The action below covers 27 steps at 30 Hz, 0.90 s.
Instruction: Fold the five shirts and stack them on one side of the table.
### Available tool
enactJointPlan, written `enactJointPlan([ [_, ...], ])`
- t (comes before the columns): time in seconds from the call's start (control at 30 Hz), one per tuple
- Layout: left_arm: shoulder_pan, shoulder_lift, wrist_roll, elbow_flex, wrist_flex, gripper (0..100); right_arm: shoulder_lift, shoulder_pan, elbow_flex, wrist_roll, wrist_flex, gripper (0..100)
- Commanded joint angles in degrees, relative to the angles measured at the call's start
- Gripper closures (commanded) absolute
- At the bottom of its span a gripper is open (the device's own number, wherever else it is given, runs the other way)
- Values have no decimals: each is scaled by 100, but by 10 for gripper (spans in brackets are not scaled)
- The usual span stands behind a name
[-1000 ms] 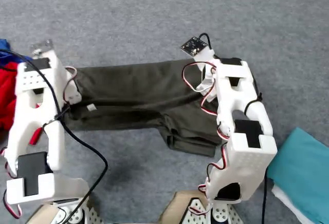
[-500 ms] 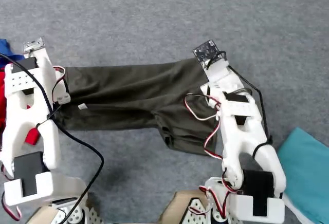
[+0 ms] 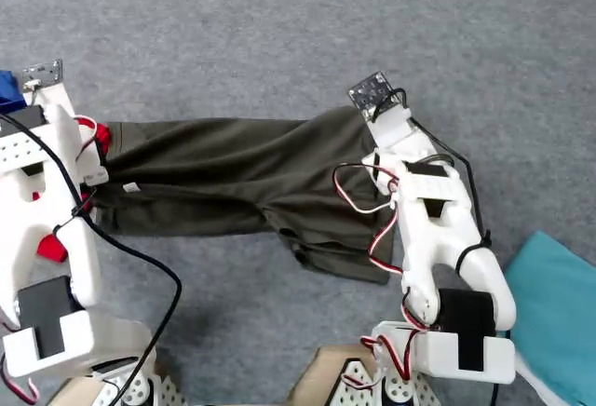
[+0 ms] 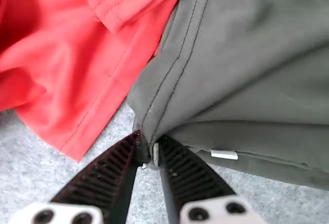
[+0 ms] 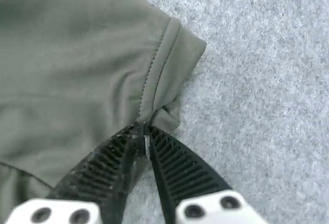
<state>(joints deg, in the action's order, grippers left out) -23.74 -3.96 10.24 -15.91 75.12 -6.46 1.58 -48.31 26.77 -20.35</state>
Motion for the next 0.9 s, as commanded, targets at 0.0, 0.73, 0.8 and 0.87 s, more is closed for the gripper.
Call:
enactJointPlan([
  [0.0,185,-22,70,-404,-308,979,4,22,312,44,-44,993],
  [0.73,105,-92,35,1626,1802,785,-1358,57,787,185,-2646,825],
  [0.8,105,-92,53,1960,2040,784,-1244,-48,1024,-167,-3068,825],
  [0.87,105,-92,53,2163,2171,786,-1121,-75,1262,-492,-3473,825],
])
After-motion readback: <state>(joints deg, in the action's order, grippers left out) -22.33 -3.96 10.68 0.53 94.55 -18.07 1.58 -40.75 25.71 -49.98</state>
